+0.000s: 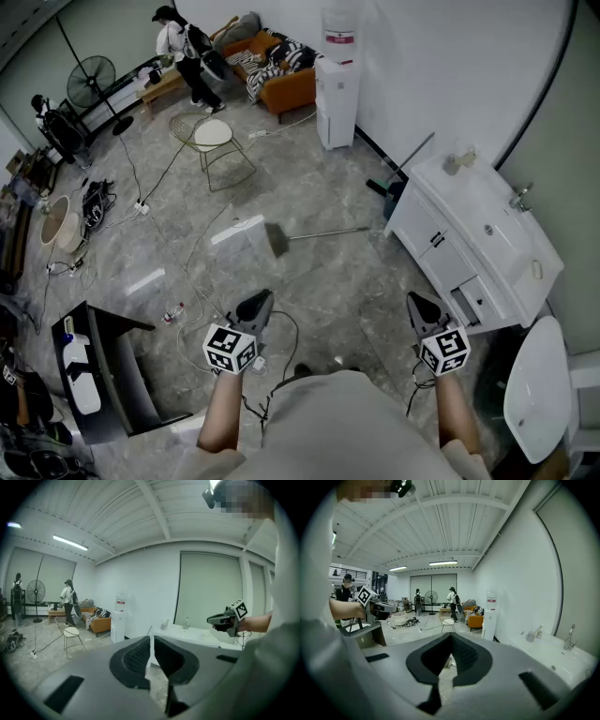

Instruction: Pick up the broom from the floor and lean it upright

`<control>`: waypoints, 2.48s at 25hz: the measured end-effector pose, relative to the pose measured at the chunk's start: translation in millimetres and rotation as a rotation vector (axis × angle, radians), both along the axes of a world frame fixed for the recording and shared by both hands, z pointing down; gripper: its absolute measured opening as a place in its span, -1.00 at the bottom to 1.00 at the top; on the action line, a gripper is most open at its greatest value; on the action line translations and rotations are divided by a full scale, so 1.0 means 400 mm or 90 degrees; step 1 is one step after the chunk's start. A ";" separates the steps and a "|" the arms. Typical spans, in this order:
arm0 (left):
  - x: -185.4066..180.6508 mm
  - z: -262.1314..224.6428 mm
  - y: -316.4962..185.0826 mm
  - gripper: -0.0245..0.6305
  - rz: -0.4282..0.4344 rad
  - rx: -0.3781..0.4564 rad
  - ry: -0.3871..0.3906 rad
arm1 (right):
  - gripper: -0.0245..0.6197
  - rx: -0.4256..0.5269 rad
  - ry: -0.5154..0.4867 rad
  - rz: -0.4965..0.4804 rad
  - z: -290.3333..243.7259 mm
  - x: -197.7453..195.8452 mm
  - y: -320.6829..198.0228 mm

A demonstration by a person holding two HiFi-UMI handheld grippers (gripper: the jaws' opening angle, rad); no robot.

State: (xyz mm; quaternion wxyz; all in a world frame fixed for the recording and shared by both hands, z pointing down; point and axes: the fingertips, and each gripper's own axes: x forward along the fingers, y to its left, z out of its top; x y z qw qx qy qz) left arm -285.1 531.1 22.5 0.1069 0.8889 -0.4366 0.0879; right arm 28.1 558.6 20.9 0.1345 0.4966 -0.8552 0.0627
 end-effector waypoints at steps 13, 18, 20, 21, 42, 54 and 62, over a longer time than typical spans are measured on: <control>-0.063 0.013 0.004 -0.84 0.016 -0.005 0.005 | -0.92 0.002 0.017 0.000 -0.007 -0.081 0.001; -0.086 0.018 -0.002 -0.84 0.030 -0.005 0.003 | -0.92 0.005 0.015 0.023 -0.004 -0.102 -0.005; -0.099 0.024 -0.006 -0.84 0.035 -0.006 0.002 | -0.92 0.003 0.009 0.036 0.001 -0.110 -0.008; -0.107 0.026 -0.010 -0.84 0.038 -0.006 0.002 | -0.92 0.002 0.006 0.043 0.002 -0.116 -0.011; -0.093 0.109 -0.275 -0.84 0.011 -0.047 -0.024 | -0.92 -0.022 -0.004 0.035 0.087 -0.060 -0.330; 0.082 0.083 -0.568 -0.84 -0.019 -0.025 -0.044 | -0.92 -0.019 -0.005 -0.031 0.102 0.070 -0.692; 0.162 0.111 -0.693 -0.84 -0.004 -0.041 -0.055 | -0.92 -0.022 -0.007 -0.027 0.109 0.123 -0.820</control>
